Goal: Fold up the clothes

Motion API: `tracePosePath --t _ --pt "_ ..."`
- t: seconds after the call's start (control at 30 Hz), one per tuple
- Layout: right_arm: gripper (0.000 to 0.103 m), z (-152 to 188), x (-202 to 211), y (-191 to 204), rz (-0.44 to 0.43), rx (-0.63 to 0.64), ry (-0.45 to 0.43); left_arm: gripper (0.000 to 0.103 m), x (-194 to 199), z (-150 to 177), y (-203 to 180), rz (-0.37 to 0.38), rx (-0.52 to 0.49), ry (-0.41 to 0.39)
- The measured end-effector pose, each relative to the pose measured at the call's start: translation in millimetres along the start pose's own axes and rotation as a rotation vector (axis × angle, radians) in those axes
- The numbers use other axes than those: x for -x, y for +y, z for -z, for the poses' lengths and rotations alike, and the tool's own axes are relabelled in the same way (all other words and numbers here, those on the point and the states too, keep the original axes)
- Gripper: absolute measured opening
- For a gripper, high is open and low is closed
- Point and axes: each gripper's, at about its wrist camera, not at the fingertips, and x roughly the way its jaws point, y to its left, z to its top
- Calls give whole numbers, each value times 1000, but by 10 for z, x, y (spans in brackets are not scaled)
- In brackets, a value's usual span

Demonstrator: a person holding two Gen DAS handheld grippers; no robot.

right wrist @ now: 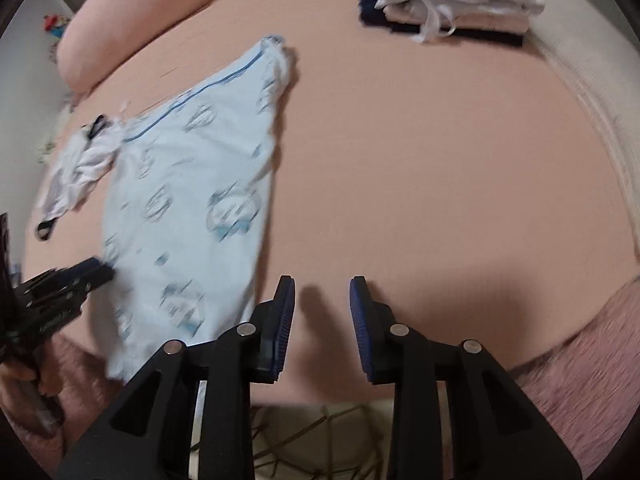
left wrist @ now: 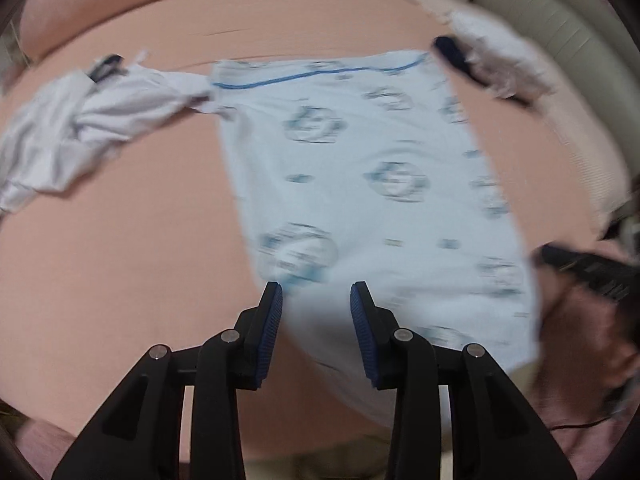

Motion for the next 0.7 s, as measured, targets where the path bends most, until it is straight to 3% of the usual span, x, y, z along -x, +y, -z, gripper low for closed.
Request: tracePosePath --t 0.07,0.2,0.37,0.47,0.6,0.7 --pt "30 56 -11 179 -18 71 8 37 -55 82 -41 30 25 15" --pt "28 132 -145 374 26 146 52 37 -161 214 2 61 86 37" --pt "26 107 -326 520 110 178 50 37 -77 318 48 -11 63 64" --pt "26 129 -224 428 87 133 35 40 -60 393 33 -12 80 100" --pt "28 74 -70 502 34 128 -30 40 -9 337 -45 61 126 26" --pt "28 69 -123 580 30 189 -18 40 -107 372 -110 3 81 73"
